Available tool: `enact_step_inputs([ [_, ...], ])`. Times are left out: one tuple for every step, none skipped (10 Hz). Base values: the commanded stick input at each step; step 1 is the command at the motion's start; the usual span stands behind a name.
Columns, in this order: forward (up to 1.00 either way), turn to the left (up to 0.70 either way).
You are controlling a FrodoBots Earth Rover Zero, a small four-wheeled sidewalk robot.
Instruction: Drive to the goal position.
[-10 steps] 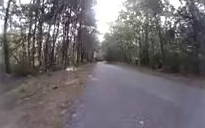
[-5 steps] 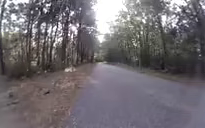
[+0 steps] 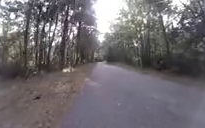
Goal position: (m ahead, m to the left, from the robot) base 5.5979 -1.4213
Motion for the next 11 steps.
enact_step_inputs([
  [0.70,0.00],
  [0.70,0.00],
  [0.70,0.00],
  [0.70,0.00],
  [0.70,0.00],
  [0.70,0.00],
  [0.70,0.00],
  [0.70,0.00],
  [0.70,0.00],
  [0.70,0.00],
  [0.70,0.00],
])
